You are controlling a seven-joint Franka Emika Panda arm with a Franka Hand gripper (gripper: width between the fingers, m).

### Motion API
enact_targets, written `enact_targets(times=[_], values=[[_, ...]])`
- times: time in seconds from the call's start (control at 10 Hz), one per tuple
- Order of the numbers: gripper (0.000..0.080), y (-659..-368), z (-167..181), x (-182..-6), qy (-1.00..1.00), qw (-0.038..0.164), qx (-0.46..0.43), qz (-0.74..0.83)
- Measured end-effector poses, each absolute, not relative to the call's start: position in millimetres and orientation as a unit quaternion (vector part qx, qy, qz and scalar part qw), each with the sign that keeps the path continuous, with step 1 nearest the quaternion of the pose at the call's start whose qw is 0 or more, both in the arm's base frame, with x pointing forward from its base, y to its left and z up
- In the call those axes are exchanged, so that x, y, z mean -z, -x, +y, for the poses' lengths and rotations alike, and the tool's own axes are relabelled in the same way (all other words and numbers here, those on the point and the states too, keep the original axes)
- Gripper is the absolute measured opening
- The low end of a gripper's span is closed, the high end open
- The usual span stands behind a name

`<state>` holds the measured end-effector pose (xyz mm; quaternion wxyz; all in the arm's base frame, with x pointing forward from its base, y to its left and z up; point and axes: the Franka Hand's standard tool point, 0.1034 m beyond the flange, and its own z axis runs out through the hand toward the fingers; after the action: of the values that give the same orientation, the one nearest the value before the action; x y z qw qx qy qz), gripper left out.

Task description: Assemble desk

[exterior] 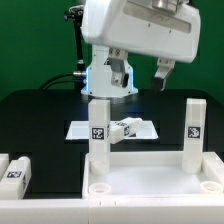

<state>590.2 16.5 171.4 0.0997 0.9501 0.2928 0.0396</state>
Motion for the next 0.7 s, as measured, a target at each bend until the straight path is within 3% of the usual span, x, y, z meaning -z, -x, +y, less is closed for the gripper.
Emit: enact_targets(times=[0.4, 0.5, 0.7], values=[[0.0649, -592.7, 17.9, -168.1, -0.977, 0.086, -0.049, 0.191], [0.0649, -585.9, 14.7, -174.4, -0.986, 0.067, -0.055, 0.143], [0.0649, -539.2, -2.7, -186.1, -0.996, 0.025, -0.052, 0.063]])
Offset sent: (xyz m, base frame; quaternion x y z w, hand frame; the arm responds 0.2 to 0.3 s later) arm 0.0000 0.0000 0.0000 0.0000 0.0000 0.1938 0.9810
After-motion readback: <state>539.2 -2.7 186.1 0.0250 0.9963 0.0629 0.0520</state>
